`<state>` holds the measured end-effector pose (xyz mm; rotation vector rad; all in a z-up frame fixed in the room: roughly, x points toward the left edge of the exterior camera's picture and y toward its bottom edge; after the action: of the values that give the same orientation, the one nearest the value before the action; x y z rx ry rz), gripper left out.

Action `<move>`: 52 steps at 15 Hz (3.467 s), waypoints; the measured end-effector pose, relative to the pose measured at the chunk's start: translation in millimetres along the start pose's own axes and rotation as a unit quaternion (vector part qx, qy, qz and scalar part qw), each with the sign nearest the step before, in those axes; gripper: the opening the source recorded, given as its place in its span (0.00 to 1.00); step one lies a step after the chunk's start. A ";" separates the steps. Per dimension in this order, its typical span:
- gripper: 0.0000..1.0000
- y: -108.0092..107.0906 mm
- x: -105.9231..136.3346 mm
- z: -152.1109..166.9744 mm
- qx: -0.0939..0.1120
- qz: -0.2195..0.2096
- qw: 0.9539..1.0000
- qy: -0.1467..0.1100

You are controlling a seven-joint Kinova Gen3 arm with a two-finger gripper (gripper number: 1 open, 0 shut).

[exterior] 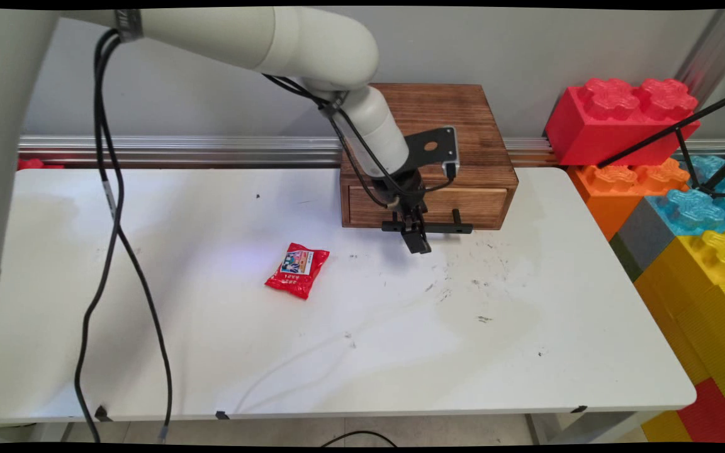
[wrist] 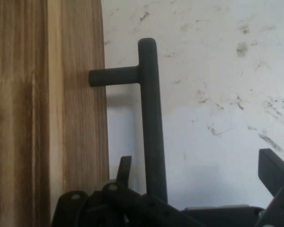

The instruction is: Open the drawer

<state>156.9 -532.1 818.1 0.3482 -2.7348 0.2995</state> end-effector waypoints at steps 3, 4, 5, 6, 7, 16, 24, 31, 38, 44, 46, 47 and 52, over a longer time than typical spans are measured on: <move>1.00 0.1 0.9 9.1 0.001 -0.002 1.000 -0.002; 1.00 0.2 1.2 12.7 0.002 -0.003 1.000 -0.003; 1.00 0.2 1.3 14.9 0.002 -0.004 1.000 -0.003; 1.00 0.4 1.2 18.0 0.002 -0.005 1.000 -0.004; 1.00 0.4 1.3 20.0 0.002 -0.006 1.000 -0.004; 1.00 4.3 4.4 35.1 0.002 -0.016 1.000 -0.001; 1.00 28.6 9.6 33.9 -0.012 -0.018 1.000 0.004; 1.00 64.2 12.1 22.6 -0.029 -0.017 0.999 0.009; 1.00 105.6 13.7 7.9 -0.044 -0.017 0.999 0.013; 1.00 135.5 10.9 -1.2 -0.050 -0.019 0.998 0.018; 1.00 144.8 9.9 -2.5 -0.052 -0.018 0.998 0.020; 1.00 150.2 9.3 -2.9 -0.052 -0.018 0.998 0.021; 1.00 175.5 7.8 -3.0 -0.056 -0.022 0.998 0.028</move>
<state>102.1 -366.7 795.6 0.3636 -2.6723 0.1424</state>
